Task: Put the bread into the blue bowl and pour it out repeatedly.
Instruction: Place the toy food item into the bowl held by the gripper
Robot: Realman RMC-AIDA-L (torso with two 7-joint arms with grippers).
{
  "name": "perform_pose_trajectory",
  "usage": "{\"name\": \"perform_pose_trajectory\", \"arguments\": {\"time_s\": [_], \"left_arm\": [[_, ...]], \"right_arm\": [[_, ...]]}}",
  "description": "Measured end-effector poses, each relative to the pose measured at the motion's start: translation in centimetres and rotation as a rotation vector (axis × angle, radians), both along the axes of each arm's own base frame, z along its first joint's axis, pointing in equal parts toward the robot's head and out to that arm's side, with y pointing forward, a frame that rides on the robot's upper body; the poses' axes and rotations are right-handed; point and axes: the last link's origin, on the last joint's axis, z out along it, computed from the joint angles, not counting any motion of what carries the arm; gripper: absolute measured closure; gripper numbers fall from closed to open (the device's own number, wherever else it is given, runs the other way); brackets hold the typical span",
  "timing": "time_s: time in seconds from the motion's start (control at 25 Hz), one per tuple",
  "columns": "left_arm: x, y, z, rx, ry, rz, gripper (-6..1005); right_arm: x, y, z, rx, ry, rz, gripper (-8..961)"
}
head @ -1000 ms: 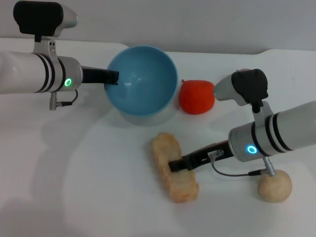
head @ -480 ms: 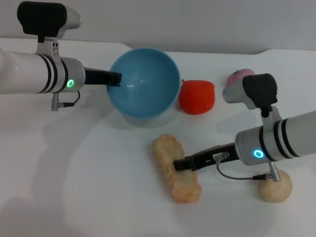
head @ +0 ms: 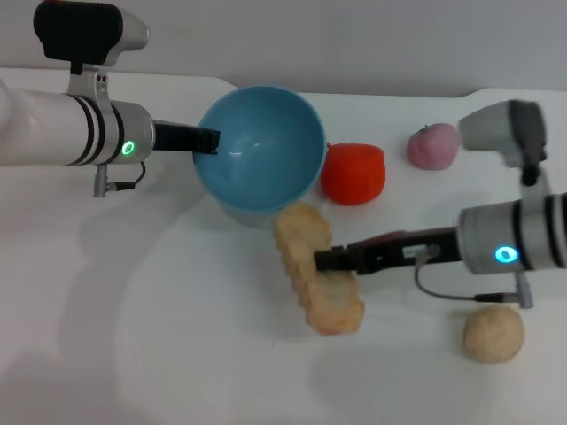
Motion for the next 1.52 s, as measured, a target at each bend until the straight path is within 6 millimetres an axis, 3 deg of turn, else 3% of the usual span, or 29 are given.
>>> {"name": "perform_pose_trajectory", "arguments": {"time_s": [0.36,0.56,0.72,0.92,1.16,1.52], "left_arm": [[-0.2,-0.2,-0.7,-0.046,0.008,0.014,1000],[0.4,-0.6,-1.4,-0.112,-0.002,0.019,999],[1.4,-1.0,-2.0,-0.182,-0.013,0.011,999],[2.3,-1.4,-2.5,-0.251,-0.03,0.02,1000],[2.8,-1.7,-2.7,-0.273,-0.054,0.021,999],[3.2,-1.7,-2.9,-0.279,-0.071,0.018,1000]], "right_arm": [[-0.4,-0.2,5.7,0.117,0.179,0.161,810],[-1.3,1.0,6.8,0.23,0.19,0.277,822],[-2.8,2.2,6.4,0.312,0.148,0.423,826],[-3.3,3.1,4.6,0.355,0.038,0.528,827],[-3.0,4.2,3.9,0.449,0.02,0.45,836],[-2.6,4.1,3.2,0.421,0.041,0.409,826]]}}
